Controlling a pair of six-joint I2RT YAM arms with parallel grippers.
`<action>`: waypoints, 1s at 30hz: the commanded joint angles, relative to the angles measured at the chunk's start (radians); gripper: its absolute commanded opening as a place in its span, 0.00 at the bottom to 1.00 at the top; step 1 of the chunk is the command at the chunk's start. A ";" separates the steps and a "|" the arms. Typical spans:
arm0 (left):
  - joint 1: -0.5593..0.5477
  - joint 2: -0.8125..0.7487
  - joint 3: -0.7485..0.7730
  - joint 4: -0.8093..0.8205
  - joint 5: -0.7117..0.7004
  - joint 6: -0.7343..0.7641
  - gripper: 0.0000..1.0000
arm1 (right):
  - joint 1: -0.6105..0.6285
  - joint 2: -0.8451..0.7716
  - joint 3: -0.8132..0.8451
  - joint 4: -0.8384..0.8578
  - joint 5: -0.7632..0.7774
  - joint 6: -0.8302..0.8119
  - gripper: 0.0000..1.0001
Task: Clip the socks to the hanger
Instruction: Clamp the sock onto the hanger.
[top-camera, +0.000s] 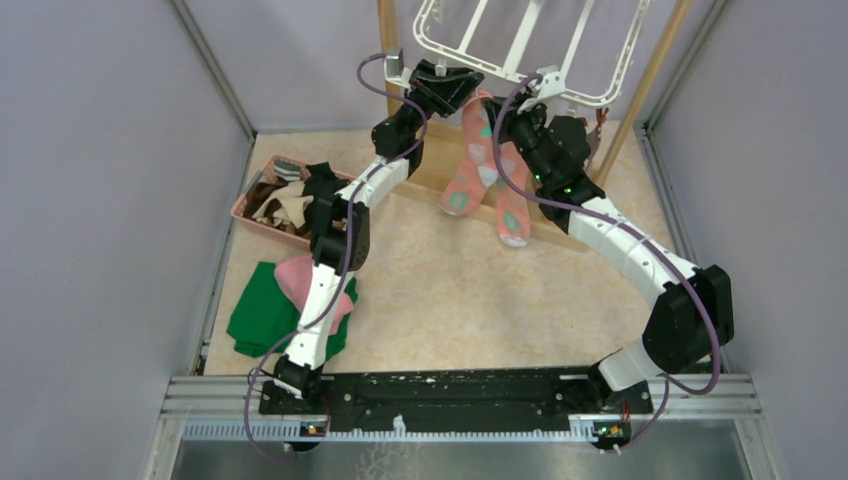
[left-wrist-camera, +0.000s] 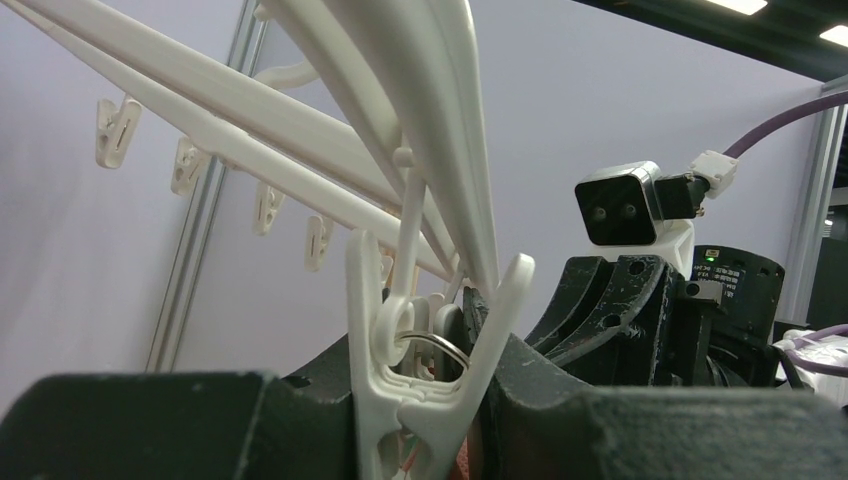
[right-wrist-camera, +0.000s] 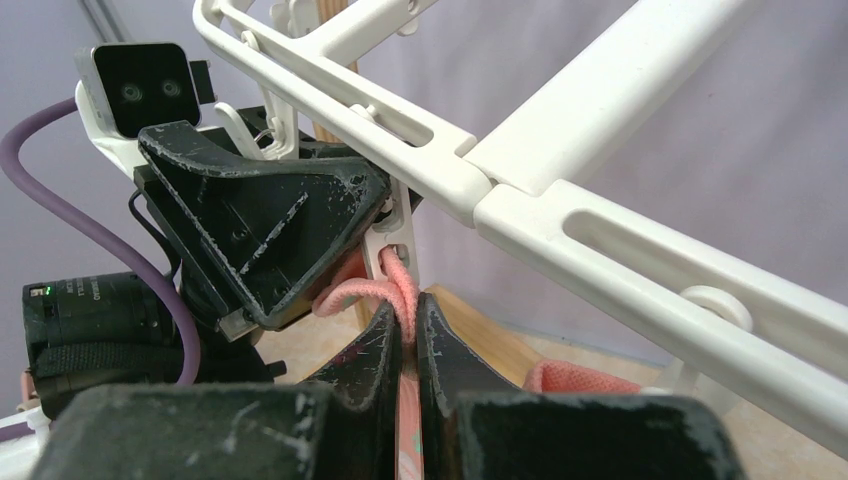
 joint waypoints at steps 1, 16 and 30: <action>-0.001 -0.078 -0.009 0.318 0.015 0.008 0.06 | 0.016 -0.055 -0.008 0.090 0.019 0.003 0.00; -0.001 -0.092 -0.020 0.318 0.009 -0.009 0.72 | 0.016 -0.063 -0.023 0.086 0.020 0.001 0.00; 0.020 -0.264 -0.332 0.320 0.053 0.021 0.98 | 0.015 -0.112 -0.081 0.084 -0.003 -0.017 0.37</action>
